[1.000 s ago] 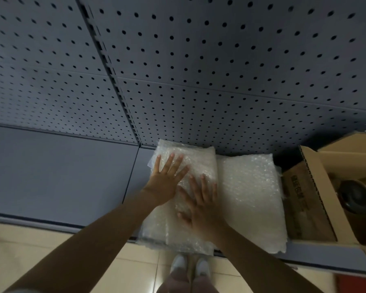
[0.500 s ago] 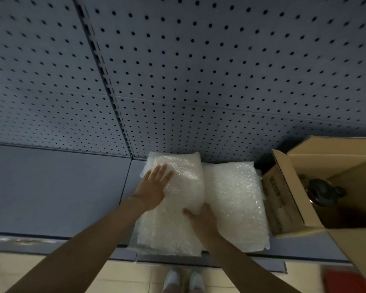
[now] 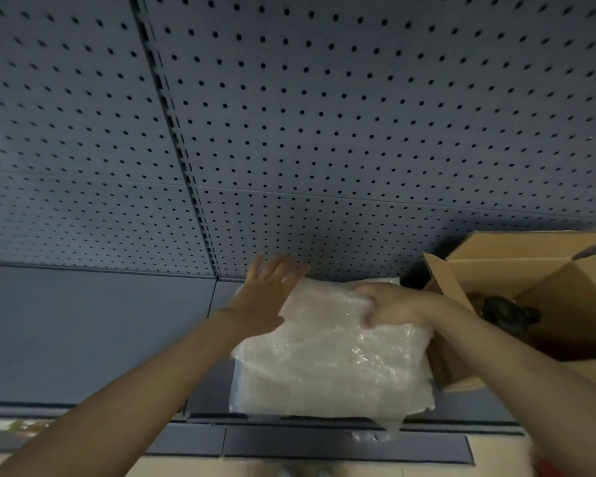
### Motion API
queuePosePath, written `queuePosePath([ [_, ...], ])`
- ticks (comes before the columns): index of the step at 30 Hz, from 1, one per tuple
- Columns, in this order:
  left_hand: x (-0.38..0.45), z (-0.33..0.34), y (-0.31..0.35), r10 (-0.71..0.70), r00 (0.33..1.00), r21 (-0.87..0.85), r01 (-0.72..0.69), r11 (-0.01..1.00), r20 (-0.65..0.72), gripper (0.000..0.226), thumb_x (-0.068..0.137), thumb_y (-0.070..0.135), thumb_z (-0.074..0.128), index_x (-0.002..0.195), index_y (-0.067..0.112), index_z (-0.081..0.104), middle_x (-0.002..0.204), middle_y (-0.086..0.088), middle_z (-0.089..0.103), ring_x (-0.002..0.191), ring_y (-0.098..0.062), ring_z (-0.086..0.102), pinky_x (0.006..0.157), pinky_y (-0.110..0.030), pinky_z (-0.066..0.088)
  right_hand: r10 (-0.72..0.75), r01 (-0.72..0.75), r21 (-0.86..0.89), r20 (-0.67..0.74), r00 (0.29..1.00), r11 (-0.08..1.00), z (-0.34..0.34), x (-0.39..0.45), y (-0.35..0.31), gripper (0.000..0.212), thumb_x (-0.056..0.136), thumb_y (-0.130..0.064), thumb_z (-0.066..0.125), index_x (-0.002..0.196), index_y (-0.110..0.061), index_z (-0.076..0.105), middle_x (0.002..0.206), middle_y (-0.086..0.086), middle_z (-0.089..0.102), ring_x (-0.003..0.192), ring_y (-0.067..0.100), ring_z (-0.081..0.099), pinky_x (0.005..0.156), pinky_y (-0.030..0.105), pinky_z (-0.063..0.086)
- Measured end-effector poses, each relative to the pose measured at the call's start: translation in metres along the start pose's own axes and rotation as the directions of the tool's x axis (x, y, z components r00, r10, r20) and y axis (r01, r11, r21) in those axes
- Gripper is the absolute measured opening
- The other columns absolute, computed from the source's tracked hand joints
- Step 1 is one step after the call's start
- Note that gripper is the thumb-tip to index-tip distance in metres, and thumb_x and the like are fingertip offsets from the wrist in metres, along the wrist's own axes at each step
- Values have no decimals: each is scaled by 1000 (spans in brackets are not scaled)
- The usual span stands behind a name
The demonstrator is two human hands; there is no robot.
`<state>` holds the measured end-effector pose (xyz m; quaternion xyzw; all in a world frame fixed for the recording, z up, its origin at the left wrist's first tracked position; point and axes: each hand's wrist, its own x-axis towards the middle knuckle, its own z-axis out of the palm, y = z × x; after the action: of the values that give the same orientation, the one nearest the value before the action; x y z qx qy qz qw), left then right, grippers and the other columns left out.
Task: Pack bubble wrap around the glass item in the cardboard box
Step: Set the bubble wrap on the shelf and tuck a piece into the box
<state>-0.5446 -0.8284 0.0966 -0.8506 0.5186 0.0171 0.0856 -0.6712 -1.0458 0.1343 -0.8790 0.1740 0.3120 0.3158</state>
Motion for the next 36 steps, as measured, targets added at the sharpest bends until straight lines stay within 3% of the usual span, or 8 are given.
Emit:
queuePosePath([
  [5,23,17,15,36,993,2,-37,999,112,80,83,23,68,149,17,22,146,-10,35,140,-27,31,118,-53,-3,-139,30,-419,-232,963,907,16,21,9,43,88,-11,52,127,-29,49,113,0,56,93,17,53,59,20,39],
  [10,14,45,18,8,996,-61,-2,998,94,55,75,11,71,125,13,49,120,-9,47,100,-26,53,86,-34,42,-487,90,-641,-476,732,762,78,32,36,51,52,-1,71,101,-15,68,96,4,67,86,23,64,67,29,52],
  [14,-10,75,26,51,996,-26,-53,998,-76,73,28,1,82,95,13,54,92,-7,48,69,-22,52,59,-30,45,-600,138,-685,-501,624,715,125,26,56,39,72,-9,50,110,-11,57,111,11,65,101,26,52,88,37,41],
  [20,-44,98,45,105,993,-87,-111,990,-61,74,64,39,69,127,10,45,134,-18,45,113,-37,56,97,-45,32,-453,123,-623,-405,794,773,148,17,74,61,80,-54,55,125,-13,54,147,18,42,138,35,31,110,51,21],
  [24,-60,103,52,94,993,-131,-85,988,66,94,74,68,50,148,13,33,153,-21,31,141,-40,25,113,-51,10,-383,111,-607,-339,859,787,154,17,70,70,73,-58,58,126,-13,50,155,19,27,143,40,22,109,58,19],
  [30,-48,106,51,115,986,-153,-96,983,123,130,52,68,74,152,15,11,145,-27,41,134,-45,35,112,-56,23,-322,68,-607,-321,891,792,152,28,65,80,51,-40,73,122,-16,44,143,19,47,134,40,36,106,54,20],
  [33,-43,97,52,109,977,-143,-83,986,185,126,44,63,78,147,15,24,139,-25,50,126,-44,50,102,-55,36,-308,67,-594,-314,898,802,140,27,62,80,53,-45,72,122,-20,40,143,12,47,133,35,44,110,46,15],
  [36,-37,85,45,96,986,-100,-83,992,136,103,70,41,69,149,24,5,153,-18,29,141,-38,29,115,-48,21,-335,133,-519,-317,887,844,118,20,52,61,70,-41,63,124,-22,41,139,2,43,130,25,39,112,34,21],
])
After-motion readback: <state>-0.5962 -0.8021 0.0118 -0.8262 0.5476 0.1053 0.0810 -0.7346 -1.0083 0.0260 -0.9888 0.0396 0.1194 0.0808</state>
